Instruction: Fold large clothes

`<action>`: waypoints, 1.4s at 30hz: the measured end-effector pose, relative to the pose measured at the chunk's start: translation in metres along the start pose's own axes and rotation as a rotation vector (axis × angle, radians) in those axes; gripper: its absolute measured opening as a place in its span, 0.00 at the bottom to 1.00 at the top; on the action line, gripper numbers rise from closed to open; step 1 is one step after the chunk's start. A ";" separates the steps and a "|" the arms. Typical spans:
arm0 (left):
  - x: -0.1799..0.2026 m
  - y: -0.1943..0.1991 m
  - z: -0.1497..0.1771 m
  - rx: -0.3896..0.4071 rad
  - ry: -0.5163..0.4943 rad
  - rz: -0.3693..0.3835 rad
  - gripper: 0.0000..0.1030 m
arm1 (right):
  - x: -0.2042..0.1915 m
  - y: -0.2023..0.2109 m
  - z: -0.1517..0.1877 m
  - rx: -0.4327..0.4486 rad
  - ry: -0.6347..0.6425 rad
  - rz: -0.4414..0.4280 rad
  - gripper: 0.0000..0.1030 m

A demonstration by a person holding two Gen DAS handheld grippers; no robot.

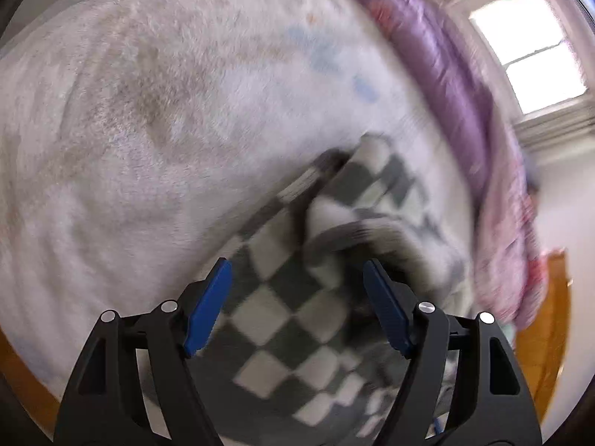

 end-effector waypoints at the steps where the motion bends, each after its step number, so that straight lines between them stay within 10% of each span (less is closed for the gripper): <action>1: 0.008 0.005 0.000 0.001 0.025 0.056 0.76 | -0.005 -0.004 -0.001 0.019 -0.029 -0.040 0.69; 6: 0.053 0.002 -0.012 -0.012 0.045 0.152 0.83 | -0.027 -0.028 -0.018 0.049 -0.037 -0.104 0.76; 11: 0.056 -0.046 -0.013 -0.052 -0.007 -0.054 0.86 | -0.007 -0.059 -0.039 0.042 -0.041 0.005 0.73; 14: 0.050 -0.076 -0.015 -0.091 -0.041 -0.143 0.52 | 0.003 -0.068 -0.045 0.018 -0.010 0.011 0.21; 17: 0.050 -0.077 -0.015 -0.093 -0.072 -0.133 0.23 | -0.002 -0.065 -0.046 -0.022 0.060 0.033 0.16; 23: 0.040 -0.027 -0.016 -0.016 -0.174 -0.167 0.19 | -0.025 -0.017 -0.026 -0.091 0.250 0.141 0.14; 33: -0.049 -0.014 0.047 -0.088 -0.288 -0.327 0.21 | 0.057 0.048 0.037 -0.223 0.268 0.409 0.18; 36: -0.061 -0.036 0.055 -0.110 -0.253 -0.340 0.34 | 0.101 0.037 0.042 -0.237 0.194 0.468 0.35; 38: -0.062 -0.036 0.051 -0.103 -0.210 -0.340 0.64 | 0.109 0.038 0.038 -0.193 0.144 0.445 0.39; 42: -0.060 -0.019 0.043 -0.075 -0.205 -0.284 0.73 | 0.098 0.057 0.034 -0.149 0.161 0.523 0.49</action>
Point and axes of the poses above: each gripper's, at about its wrist camera, not at the fingertips, and y roughly against the way its jaws point, x to its right, z to its underside, the point moved 8 cm from there along -y, roughly the way its jaws point, and after that the axes turned 15 degrees about -z, right-handed, at the moved point
